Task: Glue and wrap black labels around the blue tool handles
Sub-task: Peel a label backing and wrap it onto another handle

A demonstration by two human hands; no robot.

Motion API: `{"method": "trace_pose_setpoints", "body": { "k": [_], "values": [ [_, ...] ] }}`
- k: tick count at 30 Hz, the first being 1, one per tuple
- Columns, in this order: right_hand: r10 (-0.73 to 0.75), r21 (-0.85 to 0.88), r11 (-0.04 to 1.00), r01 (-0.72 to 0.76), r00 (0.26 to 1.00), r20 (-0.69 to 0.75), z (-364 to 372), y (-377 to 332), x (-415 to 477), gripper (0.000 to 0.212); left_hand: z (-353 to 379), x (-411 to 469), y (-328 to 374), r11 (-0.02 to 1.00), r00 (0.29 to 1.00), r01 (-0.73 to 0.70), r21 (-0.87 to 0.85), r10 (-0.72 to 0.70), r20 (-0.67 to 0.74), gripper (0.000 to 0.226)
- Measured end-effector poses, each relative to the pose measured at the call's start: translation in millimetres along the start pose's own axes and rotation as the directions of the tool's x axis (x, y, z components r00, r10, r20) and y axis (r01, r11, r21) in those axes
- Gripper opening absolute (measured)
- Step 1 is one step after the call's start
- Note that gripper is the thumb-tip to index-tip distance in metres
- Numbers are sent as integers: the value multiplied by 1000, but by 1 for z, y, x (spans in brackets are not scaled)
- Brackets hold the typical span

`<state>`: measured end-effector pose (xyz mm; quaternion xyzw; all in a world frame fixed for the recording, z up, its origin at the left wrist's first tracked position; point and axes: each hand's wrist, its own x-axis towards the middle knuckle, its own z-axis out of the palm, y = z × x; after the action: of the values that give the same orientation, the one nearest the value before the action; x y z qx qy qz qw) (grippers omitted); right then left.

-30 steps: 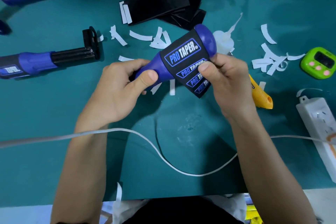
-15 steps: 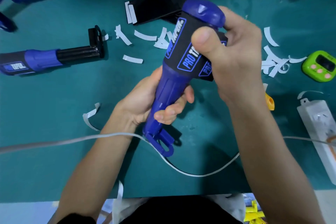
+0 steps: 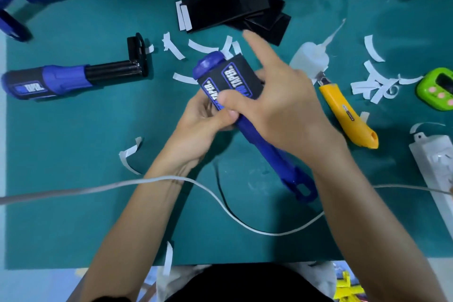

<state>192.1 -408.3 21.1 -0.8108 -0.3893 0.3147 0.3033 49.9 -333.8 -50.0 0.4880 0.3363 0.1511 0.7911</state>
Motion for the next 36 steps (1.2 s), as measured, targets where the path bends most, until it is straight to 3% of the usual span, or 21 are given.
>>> {"method": "trace_pose_setpoints", "body": {
  "k": [2, 3, 6, 9, 10, 13, 17, 19, 22, 24, 26, 29, 32, 36],
  "values": [
    [11, -25, 1000, -12, 999, -30, 3, 17, -17, 100, -2, -1, 0, 996, 999, 14, -92, -17, -31, 95],
    [14, -56, 998, -12, 999, 33, 5, 25, -24, 101, -2, -1, 0, 992, 1000, 14, -123, -17, -21, 101],
    [9, -214, 976, 41, 974, 225, 11, 41, -35, 87, -1, 1, -1, 994, 1000, -22, -106, 21, -15, 78],
    [-92, -473, 872, 130, 990, 103, 6, 46, -31, 66, -5, 6, -6, 991, 986, -130, 36, 133, -103, 64],
    [-136, -565, 814, 135, 990, 41, 4, 46, -30, 63, -7, 7, -7, 979, 969, -174, 109, 189, -156, 71],
    [-206, -674, 729, 116, 977, -55, 4, 54, -25, 68, -11, 9, -12, 827, 870, -251, 503, 421, -258, 107],
    [-255, -692, 710, 128, 963, -84, 17, 69, -20, 73, -21, 13, -20, 548, 829, -260, 795, 549, -107, 72],
    [-277, -693, 707, 139, 957, -90, 21, 75, -17, 74, -24, 14, -23, 537, 826, -263, 801, 555, -101, 69],
    [-284, -577, 801, 159, 949, -133, 22, 79, -15, 75, -19, 11, -31, 474, 780, -284, 833, 619, -86, 67],
    [-283, -347, 914, 209, 943, -177, 26, 76, -17, 68, -11, 7, -38, 413, 738, -292, 863, 671, -72, 61],
    [-294, -106, 955, 277, 933, -207, 32, 73, -20, 47, -4, 4, -42, 401, 717, -297, 867, 693, -75, 57],
    [-295, -1, 953, 304, 922, -252, 38, 72, -19, 20, -2, 2, -38, 487, 753, -282, 827, 646, -124, 62],
    [-243, 59, 960, 274, 918, -315, 42, 73, -18, 16, 1, -1, -29, 653, 811, -215, 726, 534, -240, 78],
    [-168, 146, 961, 235, 915, -367, 47, 73, -19, 13, 7, -5, -32, 714, 825, -186, 675, 486, -287, 79]
  ]
}}
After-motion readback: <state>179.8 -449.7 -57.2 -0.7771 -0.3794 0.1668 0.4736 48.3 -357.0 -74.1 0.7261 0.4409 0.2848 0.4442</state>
